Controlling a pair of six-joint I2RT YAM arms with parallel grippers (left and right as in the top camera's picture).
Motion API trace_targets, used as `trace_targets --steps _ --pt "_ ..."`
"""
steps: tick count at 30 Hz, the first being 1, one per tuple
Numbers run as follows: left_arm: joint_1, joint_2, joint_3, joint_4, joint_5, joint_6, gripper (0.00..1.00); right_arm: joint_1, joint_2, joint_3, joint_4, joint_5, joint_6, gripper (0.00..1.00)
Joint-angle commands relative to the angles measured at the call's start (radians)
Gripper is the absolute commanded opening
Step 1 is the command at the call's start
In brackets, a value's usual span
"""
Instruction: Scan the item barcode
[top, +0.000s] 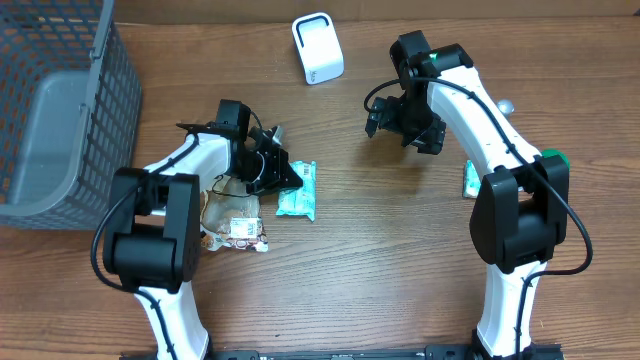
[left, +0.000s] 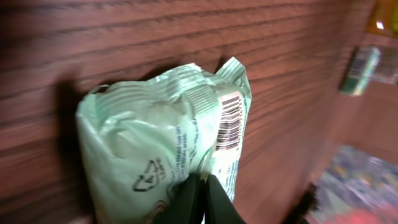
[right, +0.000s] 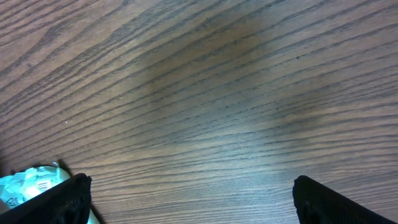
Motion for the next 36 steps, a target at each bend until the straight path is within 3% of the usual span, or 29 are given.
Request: trace_targets --steps 1,9,14,18,31,36 --pt "0.001 0.081 -0.02 -0.005 0.013 0.023 0.05 -0.003 -0.018 0.002 0.002 0.008 0.0 1.0" --pt "0.038 -0.035 0.04 -0.011 0.171 0.022 0.06 -0.003 -0.018 0.002 0.002 0.008 0.0 1.0" --pt "0.029 -0.088 0.047 0.009 0.174 0.023 0.21 -0.003 -0.018 0.002 0.002 0.008 0.0 1.0" --pt "0.027 -0.077 0.046 0.012 0.148 0.023 0.25 -0.003 -0.018 0.002 0.002 0.008 0.0 1.0" --pt "-0.006 0.042 0.046 0.087 0.156 0.023 0.25 -0.003 -0.018 0.002 0.002 0.008 -0.001 1.0" --pt "-0.013 0.092 0.045 0.08 0.108 0.024 0.2 -0.003 -0.018 0.002 0.002 0.008 0.0 1.0"
